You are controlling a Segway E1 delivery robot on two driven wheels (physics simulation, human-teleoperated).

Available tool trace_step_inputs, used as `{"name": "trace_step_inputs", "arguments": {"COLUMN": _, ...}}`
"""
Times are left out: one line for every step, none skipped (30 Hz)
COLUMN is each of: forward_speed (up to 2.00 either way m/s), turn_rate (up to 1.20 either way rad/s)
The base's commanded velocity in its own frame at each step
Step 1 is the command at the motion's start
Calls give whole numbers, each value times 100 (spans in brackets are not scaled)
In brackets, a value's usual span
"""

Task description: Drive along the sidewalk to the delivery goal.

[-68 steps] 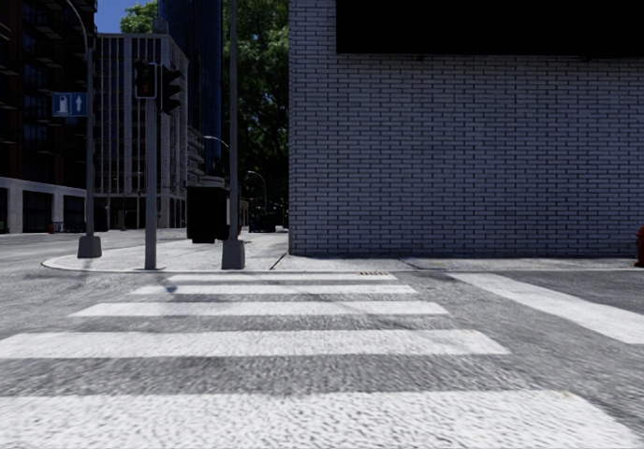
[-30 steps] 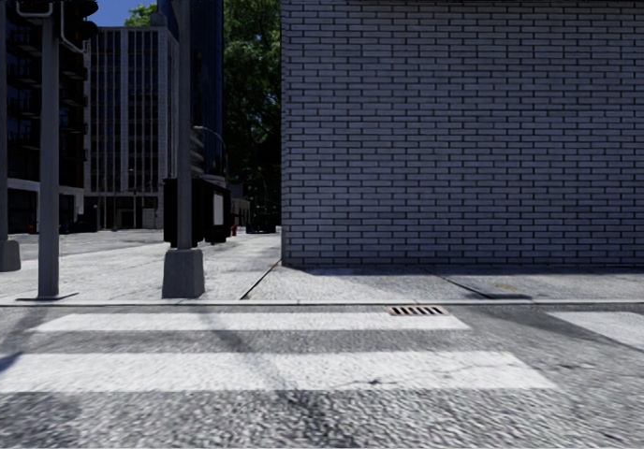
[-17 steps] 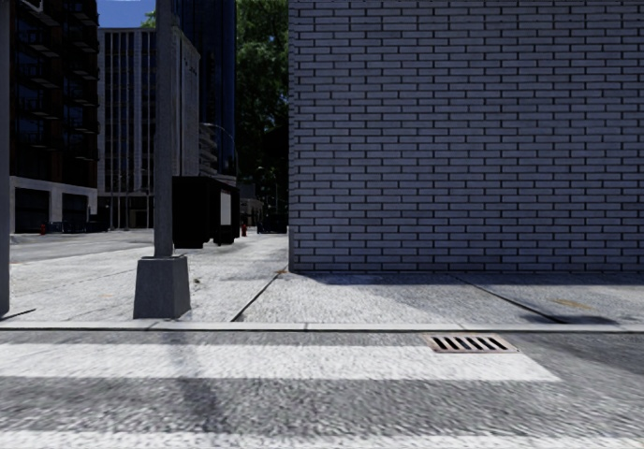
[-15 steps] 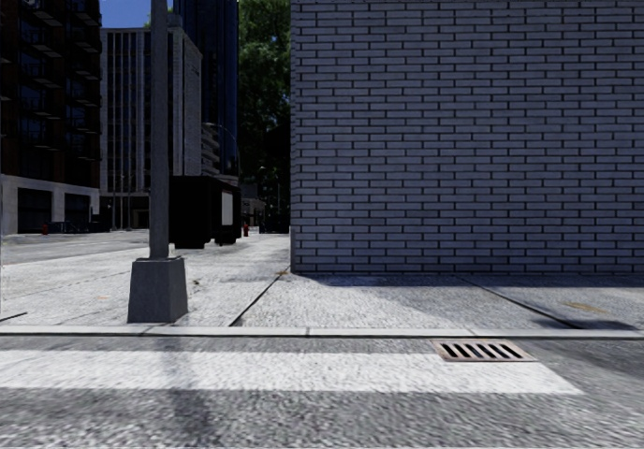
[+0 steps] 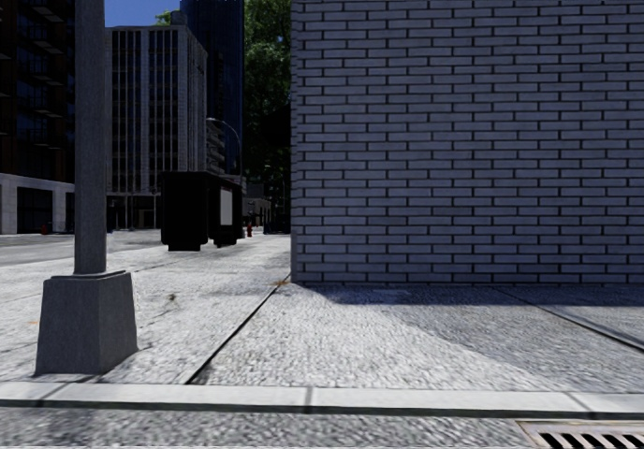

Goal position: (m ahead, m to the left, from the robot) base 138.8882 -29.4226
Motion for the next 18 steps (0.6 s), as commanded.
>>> {"name": "trace_step_inputs", "arguments": {"forward_speed": 200, "turn_rate": 0}}
{"name": "trace_step_inputs", "arguments": {"forward_speed": 200, "turn_rate": 0}}
{"name": "trace_step_inputs", "arguments": {"forward_speed": 200, "turn_rate": 0}}
{"name": "trace_step_inputs", "arguments": {"forward_speed": 200, "turn_rate": 0}}
{"name": "trace_step_inputs", "arguments": {"forward_speed": 200, "turn_rate": 0}}
{"name": "trace_step_inputs", "arguments": {"forward_speed": 200, "turn_rate": 1}}
{"name": "trace_step_inputs", "arguments": {"forward_speed": 200, "turn_rate": 2}}
{"name": "trace_step_inputs", "arguments": {"forward_speed": 200, "turn_rate": 2}}
{"name": "trace_step_inputs", "arguments": {"forward_speed": 200, "turn_rate": 2}}
{"name": "trace_step_inputs", "arguments": {"forward_speed": 196, "turn_rate": 2}}
{"name": "trace_step_inputs", "arguments": {"forward_speed": 188, "turn_rate": 6}}
{"name": "trace_step_inputs", "arguments": {"forward_speed": 188, "turn_rate": 6}}
{"name": "trace_step_inputs", "arguments": {"forward_speed": 180, "turn_rate": 9}}
{"name": "trace_step_inputs", "arguments": {"forward_speed": 175, "turn_rate": 9}}
{"name": "trace_step_inputs", "arguments": {"forward_speed": 173, "turn_rate": 9}}
{"name": "trace_step_inputs", "arguments": {"forward_speed": 173, "turn_rate": 9}}
{"name": "trace_step_inputs", "arguments": {"forward_speed": 168, "turn_rate": 13}}
{"name": "trace_step_inputs", "arguments": {"forward_speed": 165, "turn_rate": 22}}
